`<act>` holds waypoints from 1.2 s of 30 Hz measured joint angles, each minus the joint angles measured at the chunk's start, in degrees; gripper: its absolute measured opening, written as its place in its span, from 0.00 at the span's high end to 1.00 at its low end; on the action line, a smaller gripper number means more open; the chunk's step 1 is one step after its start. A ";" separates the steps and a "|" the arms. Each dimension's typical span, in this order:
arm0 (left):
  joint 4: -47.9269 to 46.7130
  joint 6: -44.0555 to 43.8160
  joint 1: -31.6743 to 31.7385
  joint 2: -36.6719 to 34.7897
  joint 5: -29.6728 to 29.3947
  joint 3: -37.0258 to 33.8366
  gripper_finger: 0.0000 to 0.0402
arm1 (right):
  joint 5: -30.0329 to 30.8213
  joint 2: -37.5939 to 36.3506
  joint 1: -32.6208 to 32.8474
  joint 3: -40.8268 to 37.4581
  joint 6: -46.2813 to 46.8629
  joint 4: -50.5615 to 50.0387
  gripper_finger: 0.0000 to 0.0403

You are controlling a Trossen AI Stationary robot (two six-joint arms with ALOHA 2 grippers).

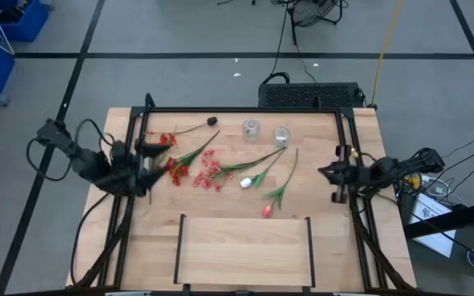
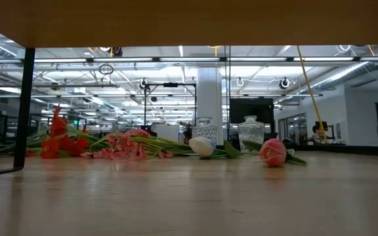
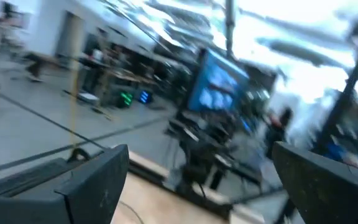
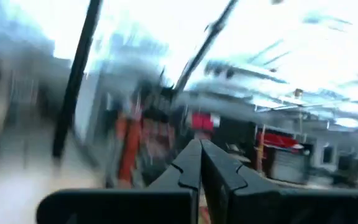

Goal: Pick and place flowers into a vace then onto a shelf
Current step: Put the pink tulip into the right transparent vase

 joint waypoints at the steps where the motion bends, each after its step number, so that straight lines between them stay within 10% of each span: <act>1: 1.80 -0.45 0.26 -0.05 -1.37 0.00 0.01 | 3.65 0.16 -0.04 -0.02 5.15 2.18 0.99; 7: 2.87 2.13 1.64 -0.40 -7.23 0.01 0.01 | 33.56 0.45 -0.04 -0.07 54.76 6.00 0.99; 10: -7.71 3.27 1.56 -0.12 -6.47 0.02 0.01 | 39.09 1.05 -0.04 -0.04 62.57 0.91 0.99; 30: -6.70 -22.14 2.14 9.48 -5.37 0.00 0.01 | 41.98 5.16 -1.58 0.00 60.90 0.11 0.99; 36: -6.74 -25.07 2.23 11.16 -5.41 0.00 0.01 | 25.14 5.33 -2.64 1.10 55.58 1.46 0.99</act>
